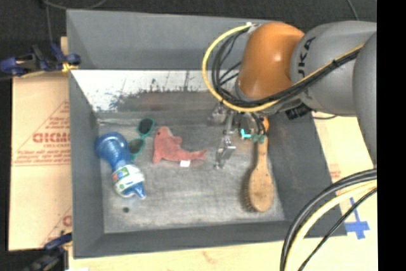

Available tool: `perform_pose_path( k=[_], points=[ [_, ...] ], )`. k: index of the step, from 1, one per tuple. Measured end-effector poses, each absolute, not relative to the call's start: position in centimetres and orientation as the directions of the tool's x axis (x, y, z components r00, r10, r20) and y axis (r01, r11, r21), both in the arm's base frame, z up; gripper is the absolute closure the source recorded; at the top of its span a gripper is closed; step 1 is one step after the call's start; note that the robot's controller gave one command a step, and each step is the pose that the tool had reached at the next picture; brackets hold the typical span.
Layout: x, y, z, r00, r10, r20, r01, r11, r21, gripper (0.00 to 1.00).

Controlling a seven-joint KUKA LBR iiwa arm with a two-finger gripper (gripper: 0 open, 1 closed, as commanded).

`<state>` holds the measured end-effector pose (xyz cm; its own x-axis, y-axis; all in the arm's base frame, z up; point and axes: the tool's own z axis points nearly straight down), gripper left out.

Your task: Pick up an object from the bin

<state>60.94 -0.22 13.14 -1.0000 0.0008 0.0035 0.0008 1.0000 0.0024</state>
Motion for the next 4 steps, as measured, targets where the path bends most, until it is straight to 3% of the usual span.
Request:
perform_pose_path(
  k=[1,2,3,4],
  points=[
    [61.1,-0.2,13.6,-1.000,0.001,-0.004,0.001,1.000,0.002,0.00],
    [61.0,3.2,7.6,-0.991,0.136,-0.004,0.136,0.991,0.003,1.00],
    [61.0,3.1,7.6,-0.991,0.136,-0.004,0.136,0.991,0.003,1.00],
    [61.1,3.9,11.0,-0.986,0.166,-0.001,0.166,0.986,0.002,1.00]
  ],
)
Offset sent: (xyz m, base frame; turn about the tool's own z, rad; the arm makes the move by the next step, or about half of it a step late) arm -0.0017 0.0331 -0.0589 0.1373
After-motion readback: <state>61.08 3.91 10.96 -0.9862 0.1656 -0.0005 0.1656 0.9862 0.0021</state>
